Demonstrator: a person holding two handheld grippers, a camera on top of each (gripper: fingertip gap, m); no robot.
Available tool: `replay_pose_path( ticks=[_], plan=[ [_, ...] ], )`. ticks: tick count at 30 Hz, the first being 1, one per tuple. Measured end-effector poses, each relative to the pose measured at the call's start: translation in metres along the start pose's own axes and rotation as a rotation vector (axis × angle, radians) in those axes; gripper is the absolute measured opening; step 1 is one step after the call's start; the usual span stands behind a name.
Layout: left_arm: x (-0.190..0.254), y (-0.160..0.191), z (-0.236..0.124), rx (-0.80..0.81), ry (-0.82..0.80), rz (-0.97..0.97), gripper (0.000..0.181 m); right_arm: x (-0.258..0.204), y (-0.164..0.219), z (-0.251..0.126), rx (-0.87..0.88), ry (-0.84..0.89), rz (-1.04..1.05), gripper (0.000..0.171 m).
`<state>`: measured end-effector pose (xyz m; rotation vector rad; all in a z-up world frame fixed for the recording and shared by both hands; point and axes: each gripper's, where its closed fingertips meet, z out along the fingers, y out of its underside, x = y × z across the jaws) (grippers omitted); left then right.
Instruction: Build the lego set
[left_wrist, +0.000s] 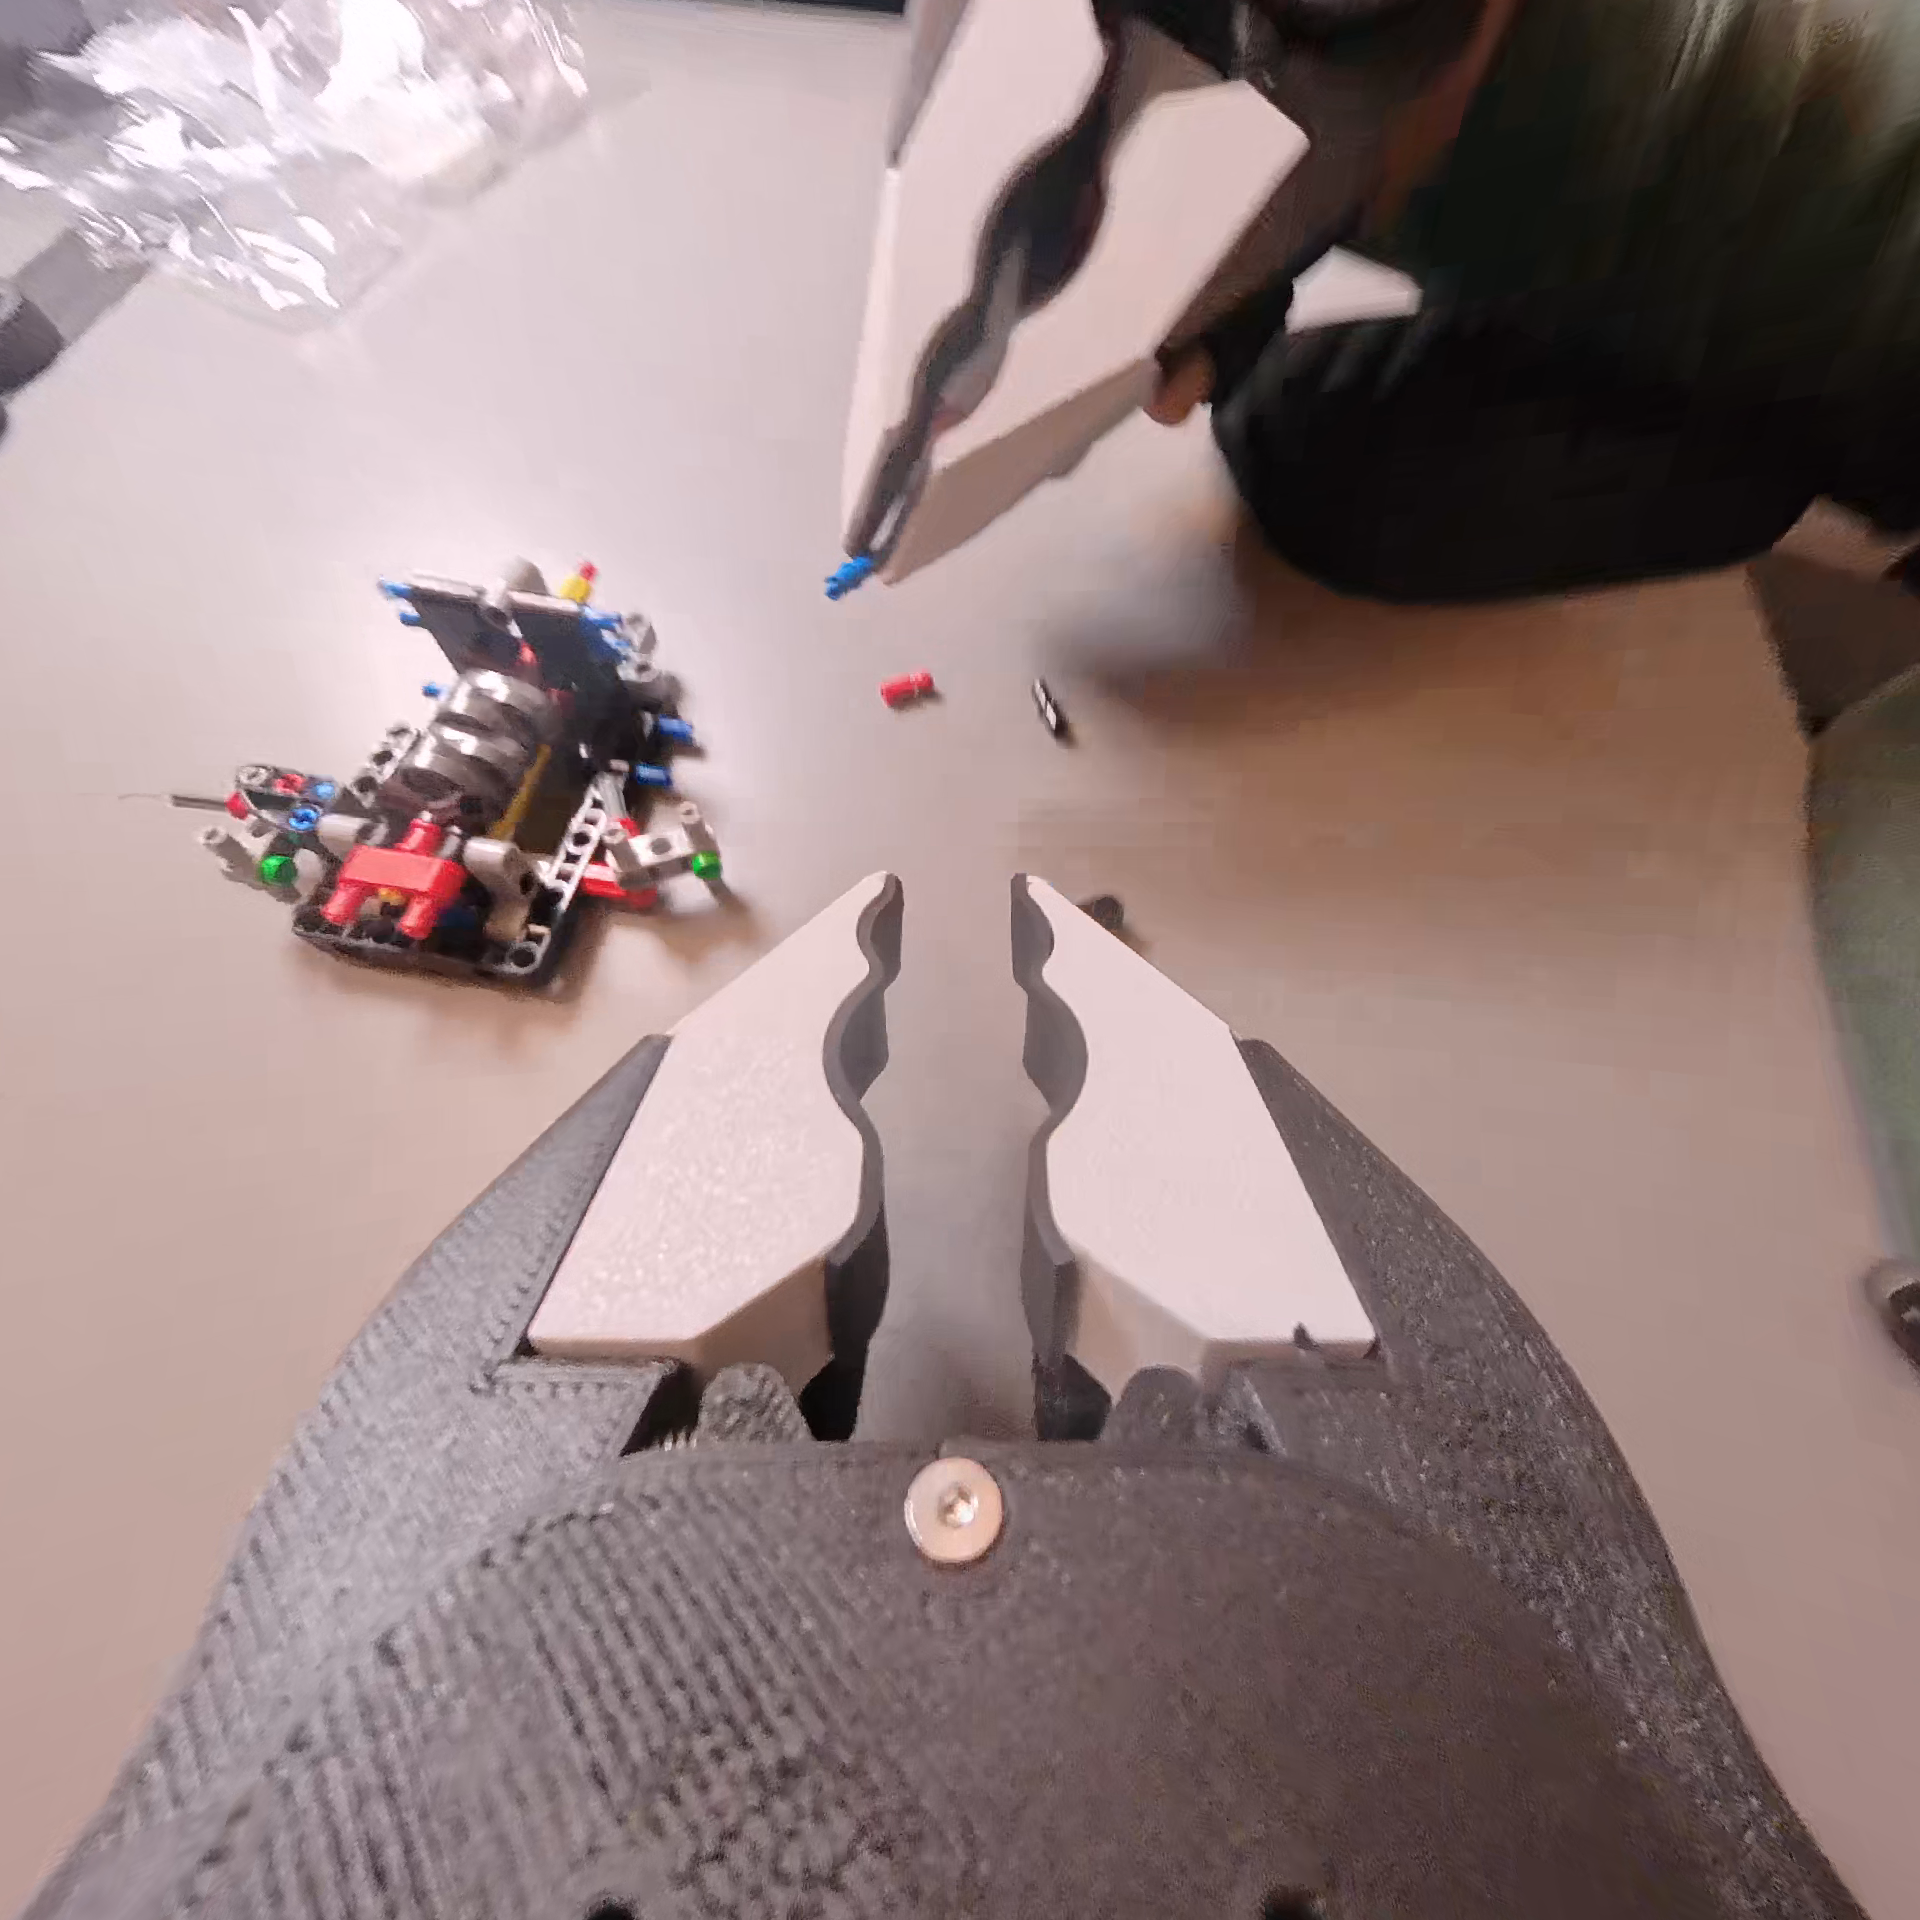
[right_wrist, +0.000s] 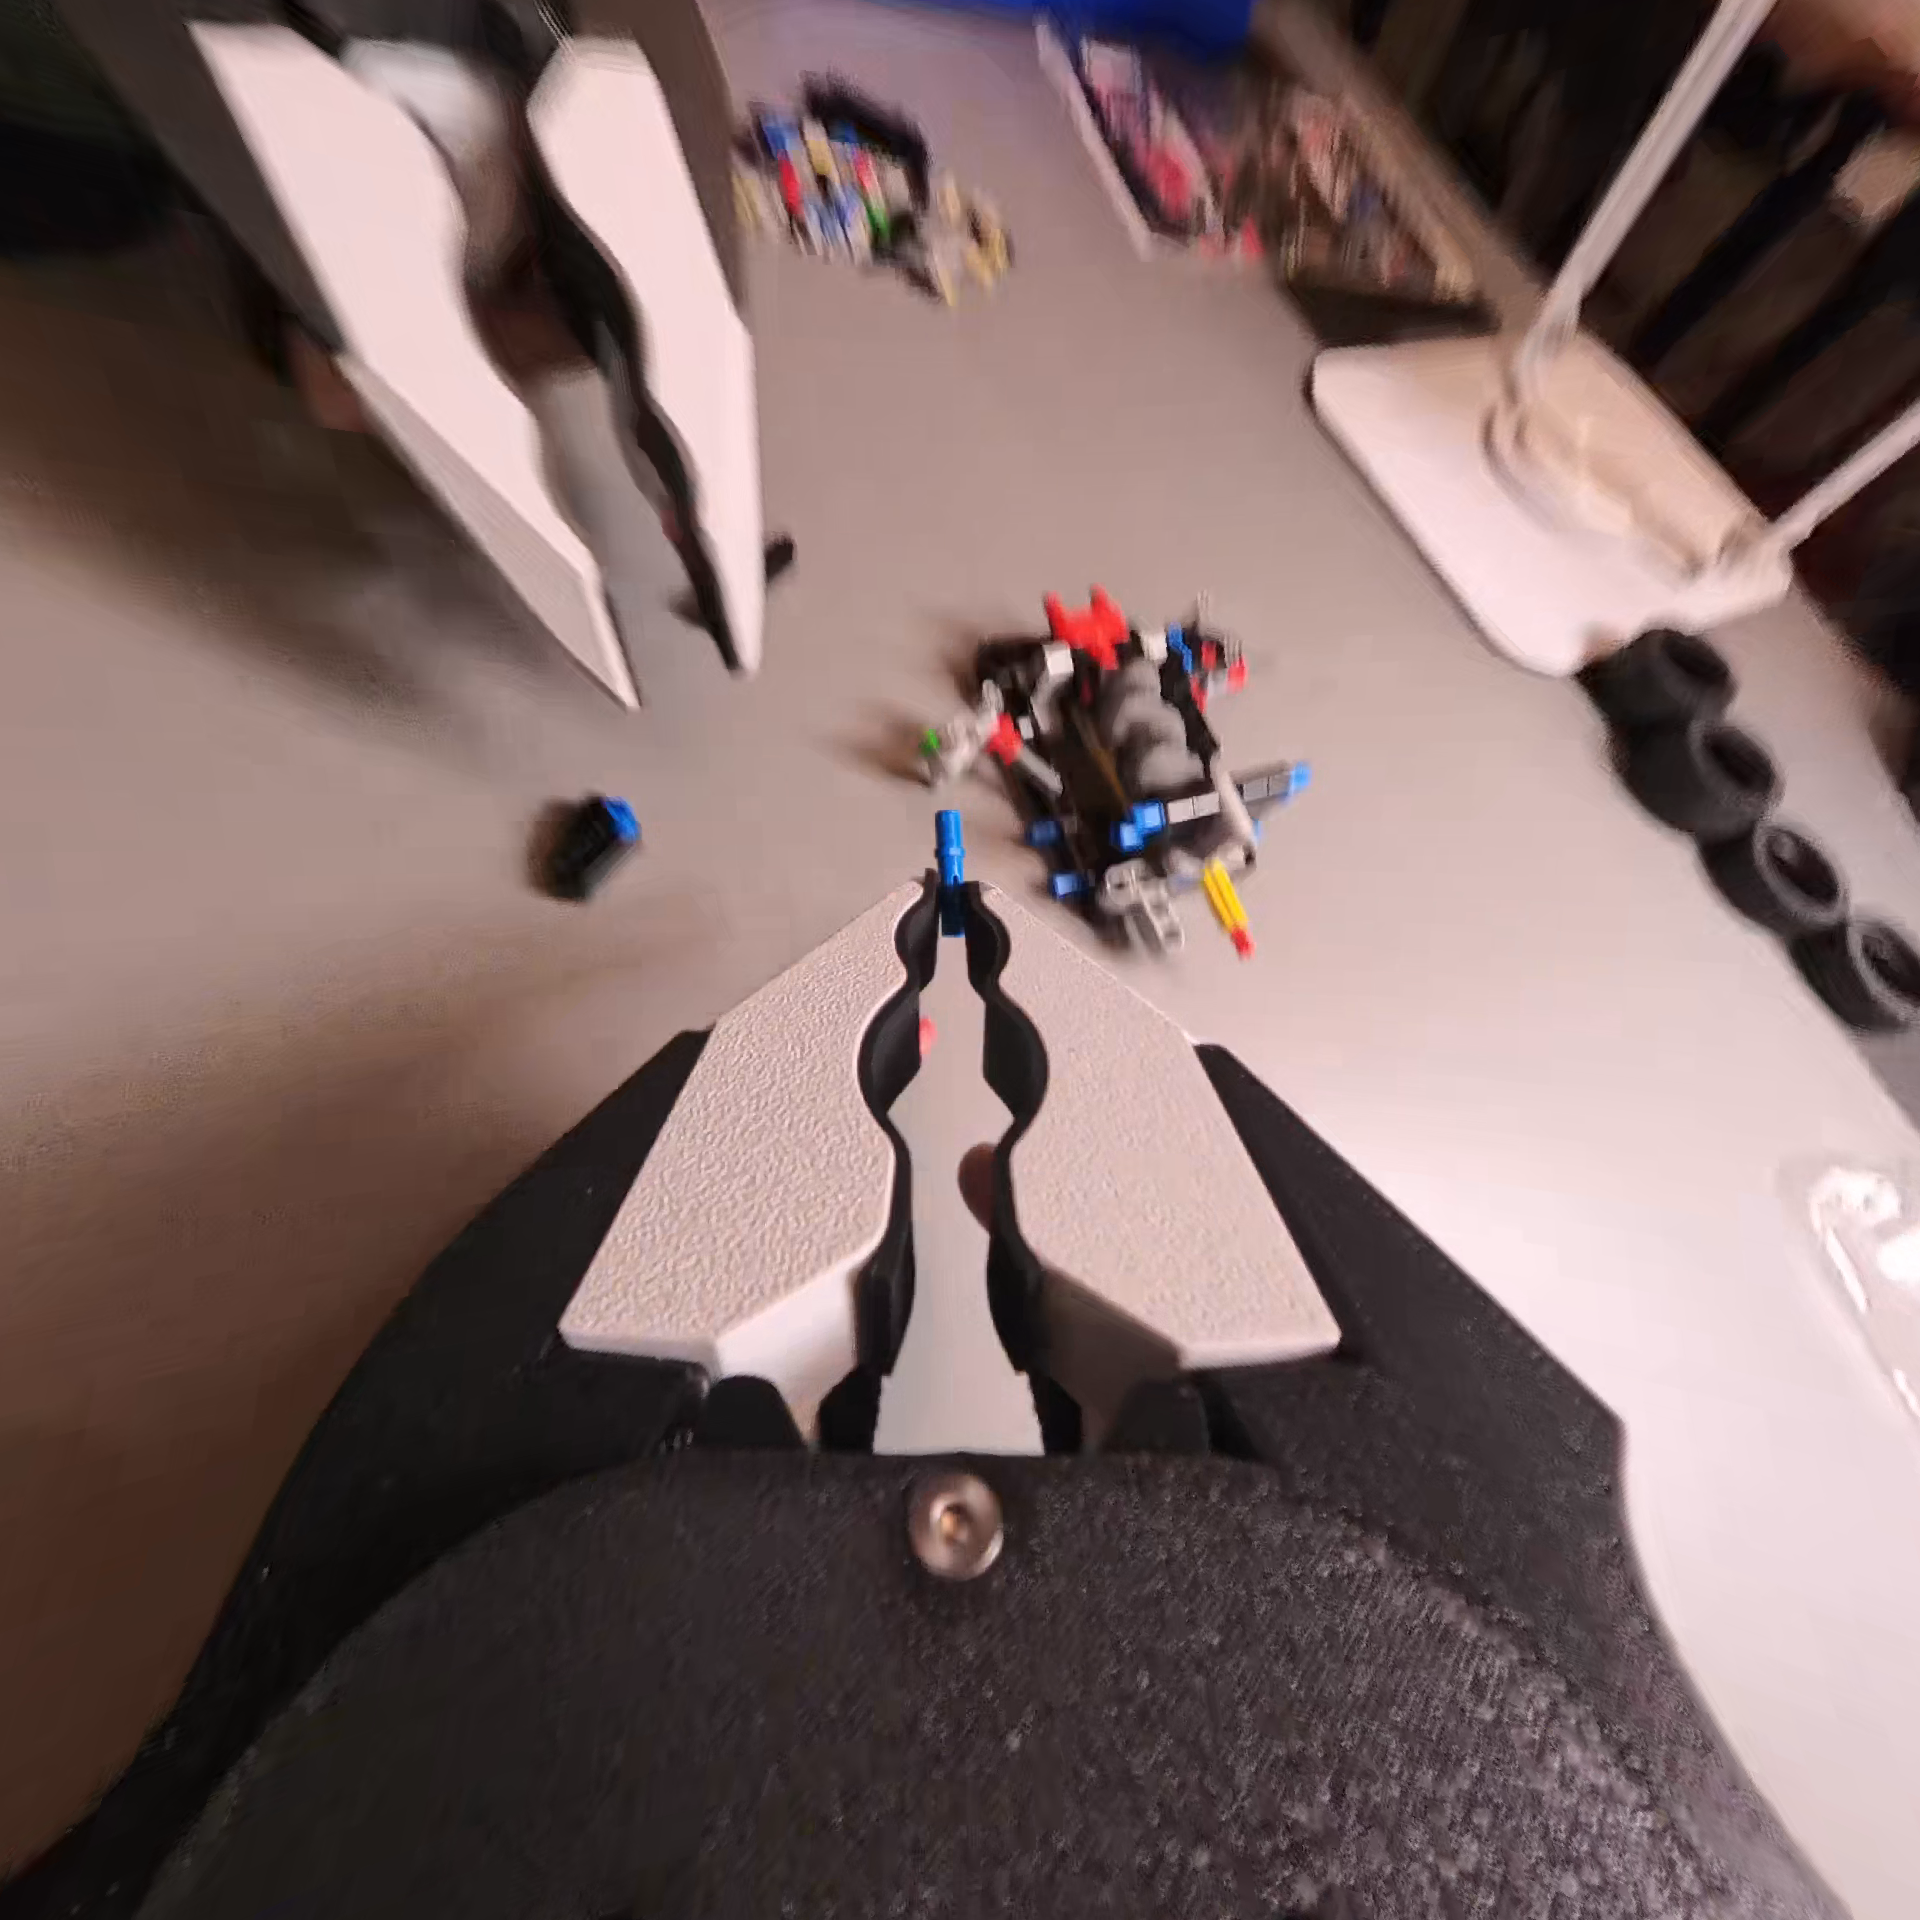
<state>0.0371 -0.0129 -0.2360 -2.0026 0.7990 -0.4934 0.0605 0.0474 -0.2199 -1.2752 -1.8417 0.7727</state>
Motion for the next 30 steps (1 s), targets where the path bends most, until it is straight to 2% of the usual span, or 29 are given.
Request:
replay_pose_path(
  ticks=[3, 6, 9, 15, 30],
  plan=[
    [0.004, -0.026, -0.01, 0.156, 0.047, -0.083, 0.017, -0.017, -0.043, -0.011, 0.241, -0.053, -0.005, 0.002],
    [0.009, -0.048, -0.023, 0.291, 0.098, -0.143, 0.015, -0.029, -0.056, -0.011, 0.321, -0.07, -0.035, 0.002],
    [0.014, -0.058, -0.032, 0.356, 0.126, -0.155, 0.015, -0.043, -0.065, -0.01, 0.371, -0.117, -0.033, 0.002],
    [0.021, -0.058, -0.035, 0.348, 0.11, -0.096, 0.003, -0.057, -0.068, -0.004, 0.378, -0.155, -0.047, 0.002],
    [0.02, -0.053, -0.03, 0.313, 0.117, -0.132, 0.002, -0.059, -0.062, 0.001, 0.35, -0.15, -0.044, 0.002]
  ],
)
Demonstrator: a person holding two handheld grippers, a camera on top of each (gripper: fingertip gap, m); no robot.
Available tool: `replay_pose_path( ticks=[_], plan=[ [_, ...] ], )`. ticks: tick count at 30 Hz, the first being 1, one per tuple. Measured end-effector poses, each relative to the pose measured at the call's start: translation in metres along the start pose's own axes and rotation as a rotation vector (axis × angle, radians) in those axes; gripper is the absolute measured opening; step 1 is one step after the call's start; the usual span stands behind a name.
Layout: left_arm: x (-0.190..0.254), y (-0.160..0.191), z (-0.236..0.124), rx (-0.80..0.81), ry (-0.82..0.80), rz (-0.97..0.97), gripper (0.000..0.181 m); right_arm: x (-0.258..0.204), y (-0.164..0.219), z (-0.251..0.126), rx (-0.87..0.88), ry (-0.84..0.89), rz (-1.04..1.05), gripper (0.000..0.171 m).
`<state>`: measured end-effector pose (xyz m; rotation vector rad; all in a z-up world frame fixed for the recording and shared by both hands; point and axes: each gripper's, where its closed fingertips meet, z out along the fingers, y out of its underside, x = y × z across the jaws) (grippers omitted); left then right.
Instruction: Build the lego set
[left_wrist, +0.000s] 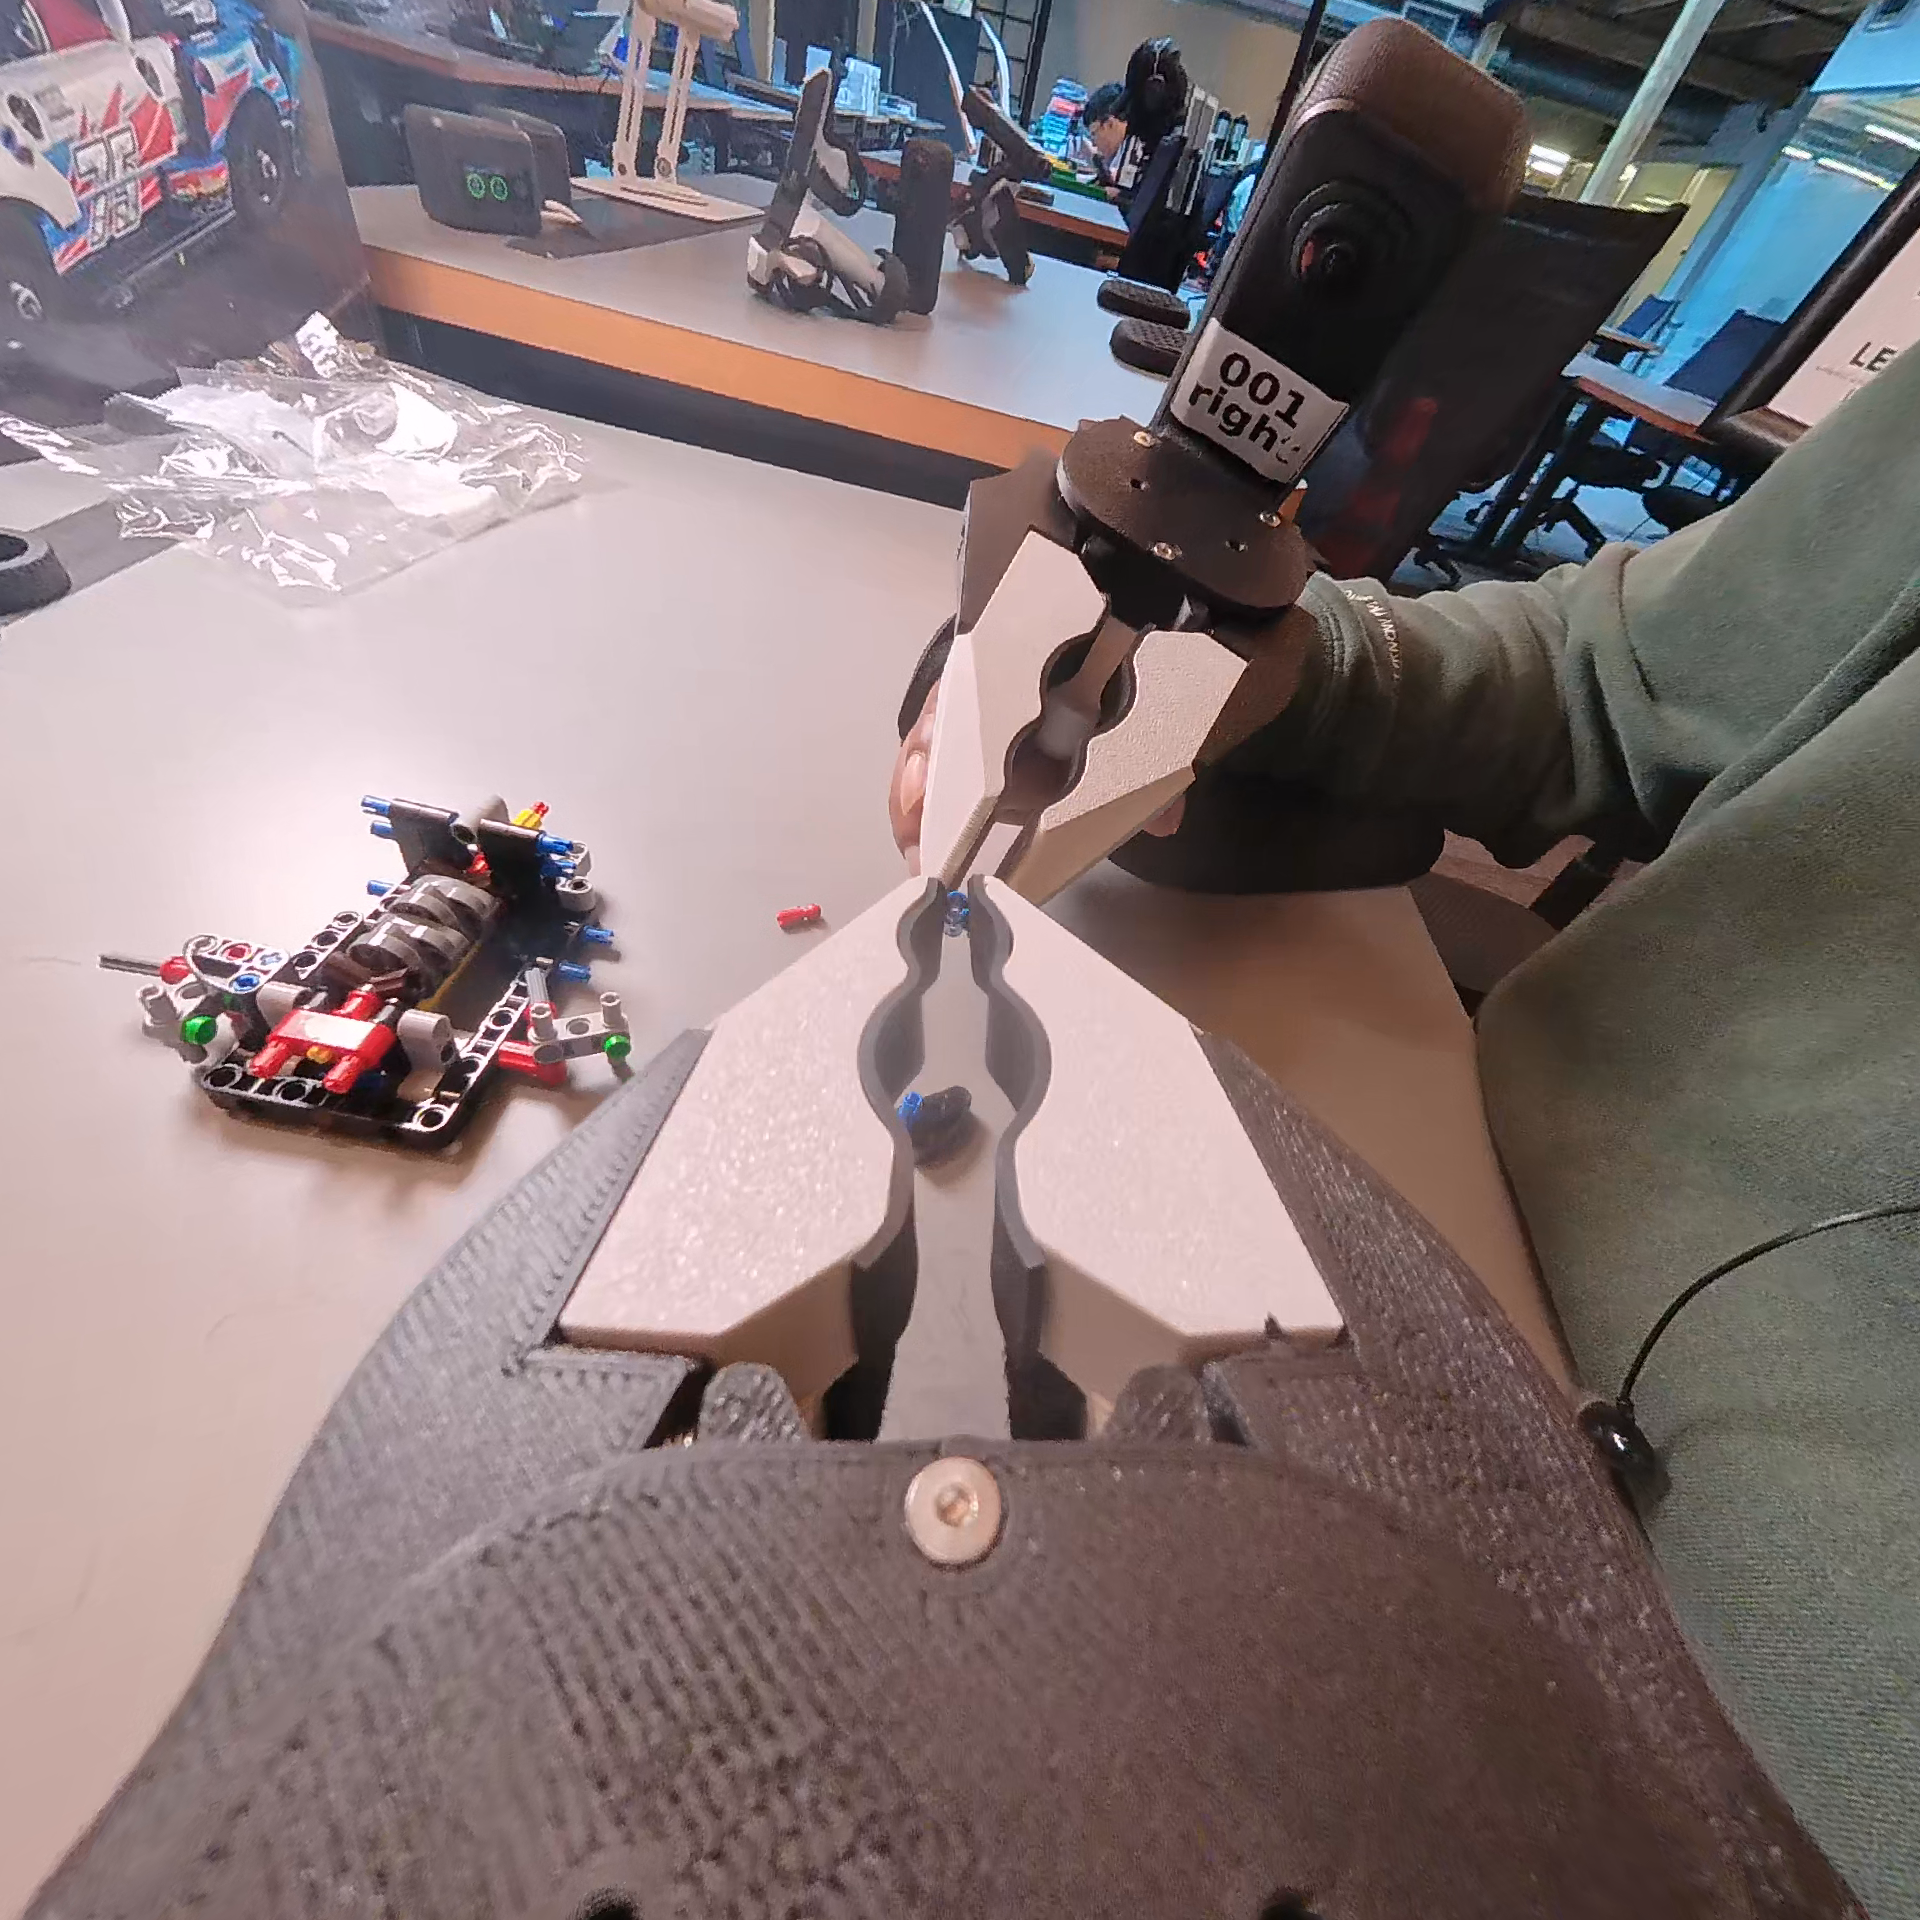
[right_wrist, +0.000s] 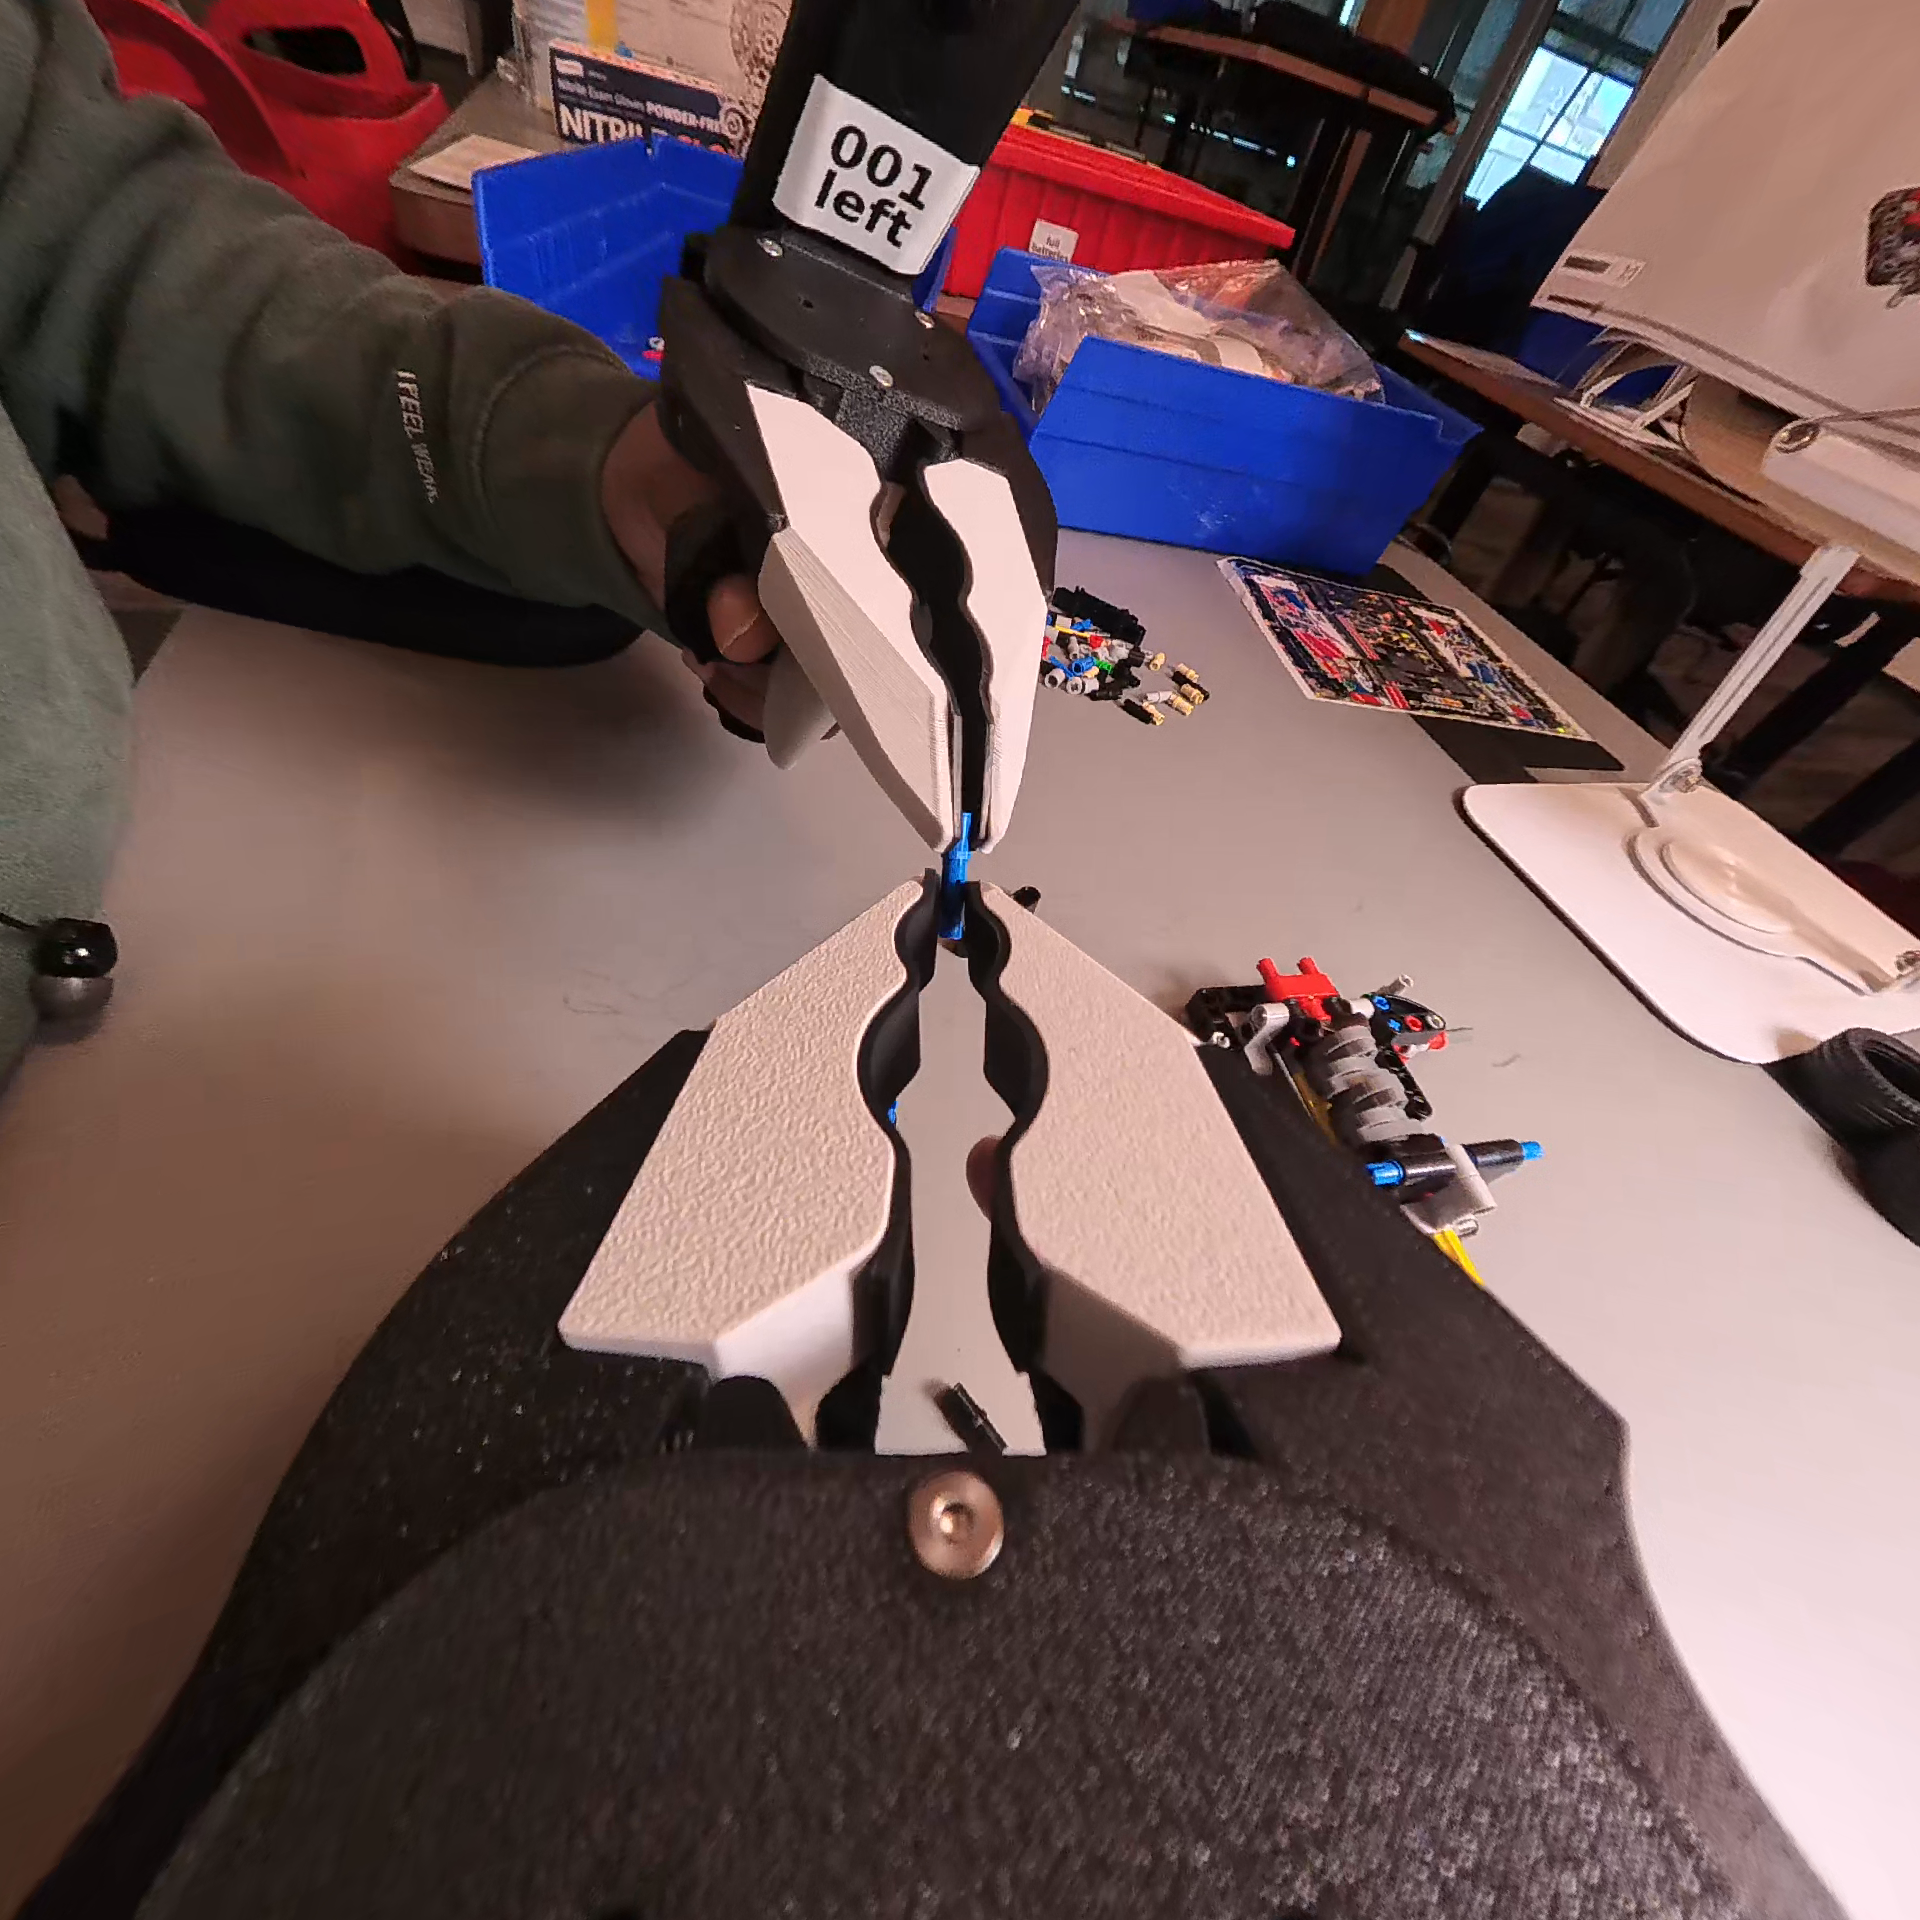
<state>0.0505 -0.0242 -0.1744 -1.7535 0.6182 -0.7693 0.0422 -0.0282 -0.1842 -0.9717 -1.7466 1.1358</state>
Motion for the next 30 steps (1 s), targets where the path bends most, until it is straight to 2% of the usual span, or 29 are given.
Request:
replay_pose_path(
  ticks=[12, 15, 22, 24, 27, 30],
  plan=[
    [-0.007, 0.01, 0.004, -0.043, -0.042, -0.014, 0.002, 0.004, 0.012, 0.003, -0.057, 0.026, 0.009, 0.002],
    [-0.013, 0.016, 0.001, -0.071, -0.061, -0.004, 0.007, 0.01, 0.016, -0.001, -0.063, 0.04, 0.031, 0.002],
    [-0.018, 0.055, 0.007, -0.254, -0.049, 0.011, 0.019, 0.013, 0.024, -0.002, -0.087, 0.051, 0.033, 0.002],
    [-0.014, 0.065, 0.012, -0.309, -0.032, 0.025, 0.028, 0.012, 0.027, -0.001, -0.096, 0.052, 0.024, 0.002],
    [-0.011, 0.079, 0.02, -0.386, -0.031, 0.08, 0.041, 0.013, 0.028, -0.001, -0.102, 0.059, 0.018, 0.002],
    [-0.006, 0.086, 0.027, -0.44, -0.02, 0.149, 0.043, 0.017, 0.028, -0.004, -0.102, 0.076, 0.015, 0.002]
  ],
)
